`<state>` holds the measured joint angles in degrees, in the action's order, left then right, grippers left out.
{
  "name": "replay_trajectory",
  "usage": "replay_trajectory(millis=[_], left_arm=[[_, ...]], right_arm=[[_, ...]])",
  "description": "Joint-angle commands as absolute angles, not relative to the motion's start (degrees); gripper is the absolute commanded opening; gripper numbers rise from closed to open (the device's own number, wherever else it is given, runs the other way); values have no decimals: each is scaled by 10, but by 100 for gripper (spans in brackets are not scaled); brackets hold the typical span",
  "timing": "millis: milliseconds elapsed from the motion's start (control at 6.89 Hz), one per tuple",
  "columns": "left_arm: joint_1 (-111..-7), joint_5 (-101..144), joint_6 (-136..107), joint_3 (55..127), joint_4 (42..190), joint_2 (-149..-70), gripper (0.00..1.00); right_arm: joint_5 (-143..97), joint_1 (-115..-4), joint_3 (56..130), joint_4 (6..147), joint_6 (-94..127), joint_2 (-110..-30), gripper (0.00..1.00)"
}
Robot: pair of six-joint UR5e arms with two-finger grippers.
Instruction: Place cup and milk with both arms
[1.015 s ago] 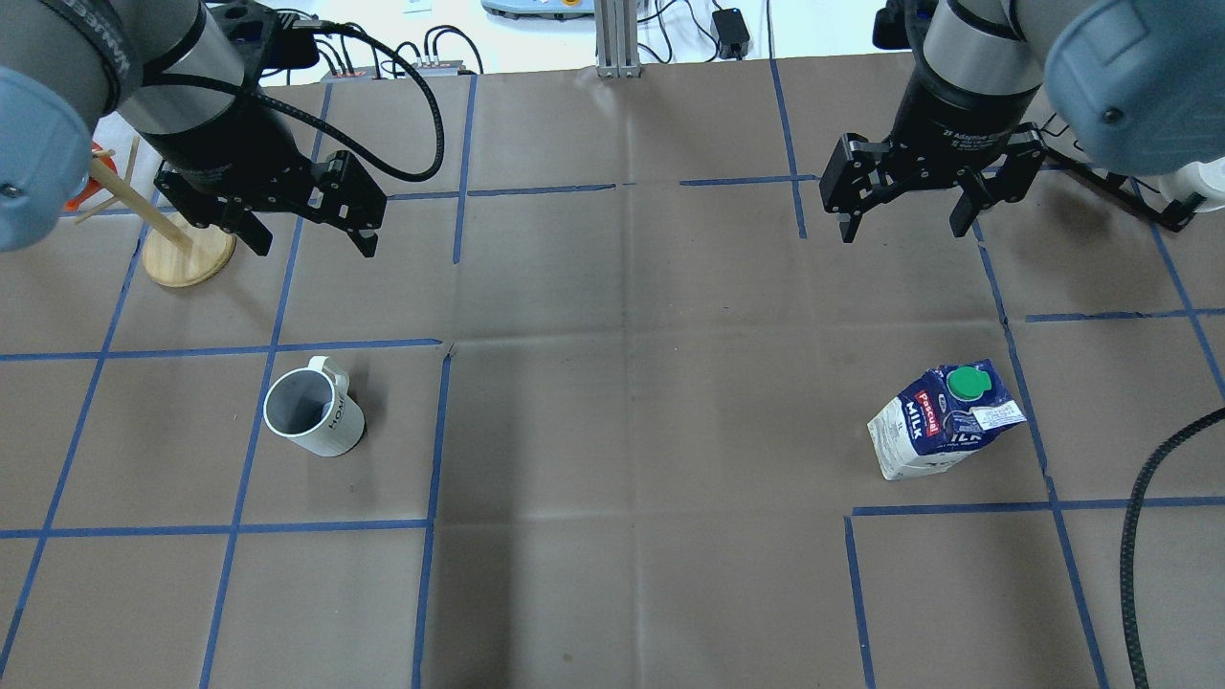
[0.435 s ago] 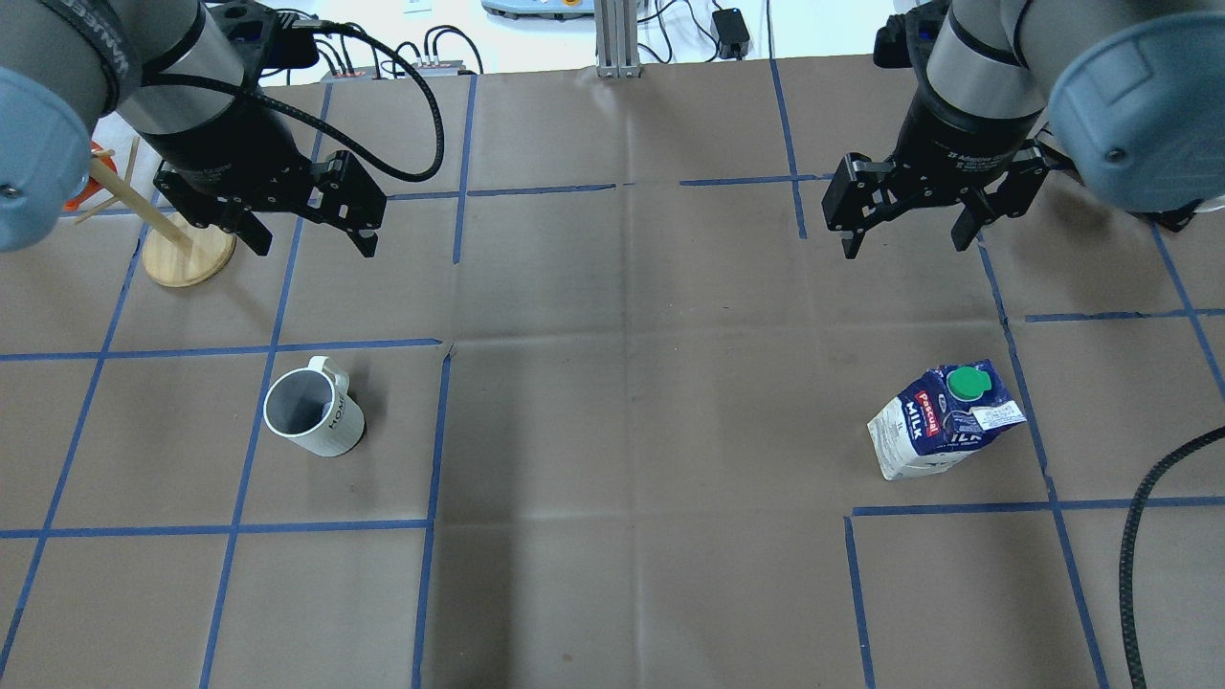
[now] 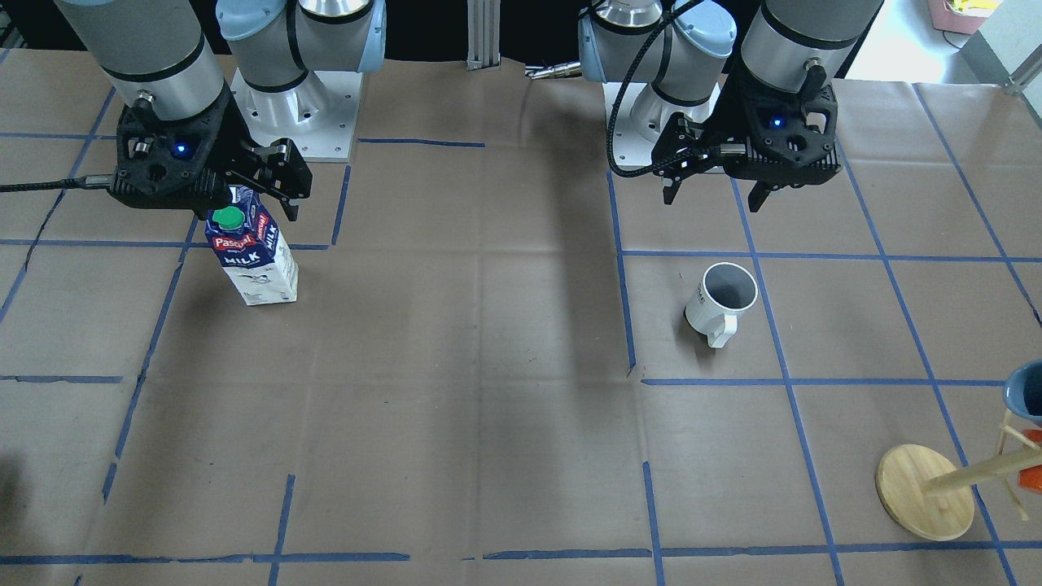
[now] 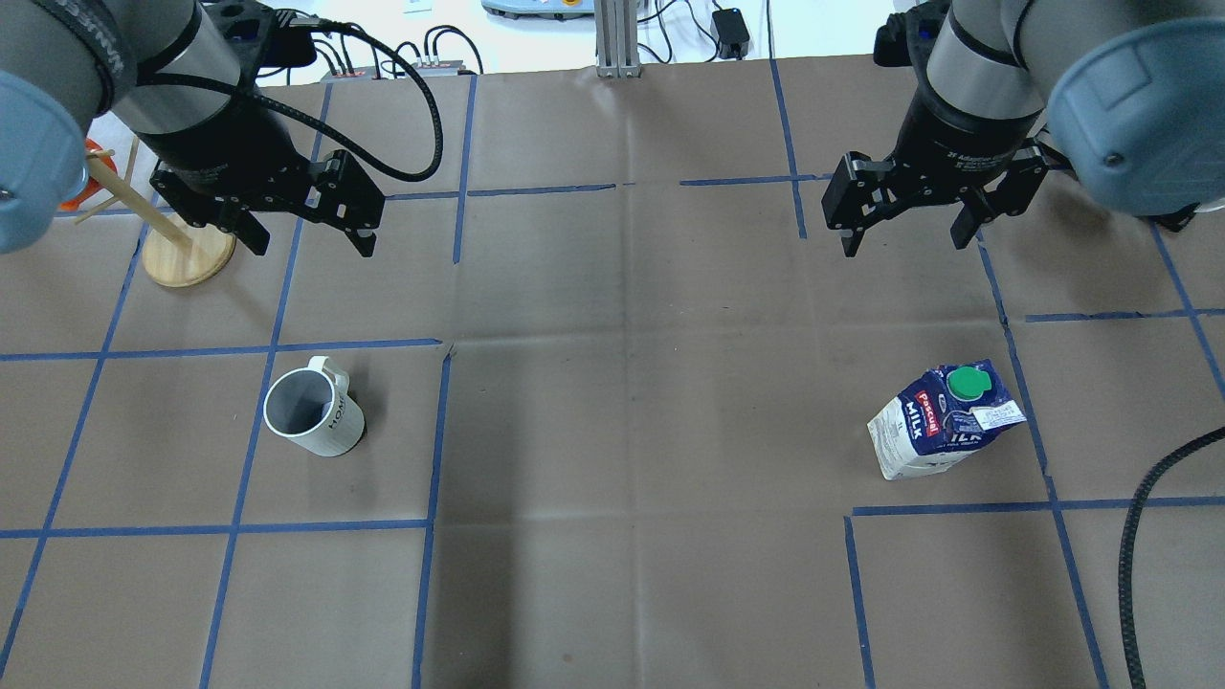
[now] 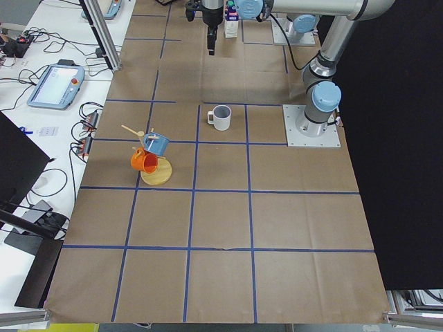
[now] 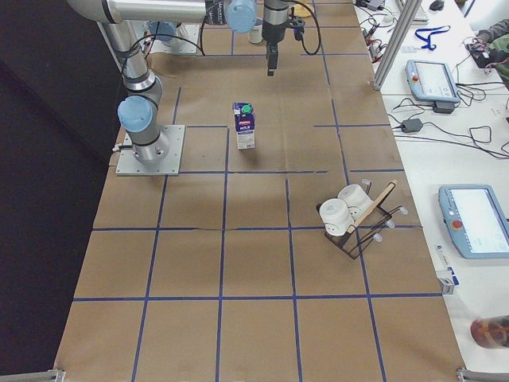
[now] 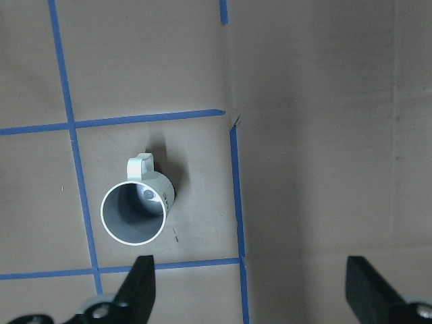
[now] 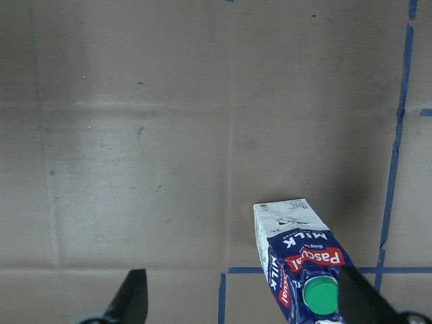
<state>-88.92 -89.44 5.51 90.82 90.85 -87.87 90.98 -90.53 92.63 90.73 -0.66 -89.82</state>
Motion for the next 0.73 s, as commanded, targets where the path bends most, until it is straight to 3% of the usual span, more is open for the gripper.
replay_trajectory(millis=[0, 580], left_arm=[[-889, -895, 57, 909, 911, -875, 100], [-878, -900, 77, 910, 916, -886, 100]], right_arm=[[910, -905, 926, 909, -7, -898, 100], [910, -905, 926, 909, -6, -898, 100]])
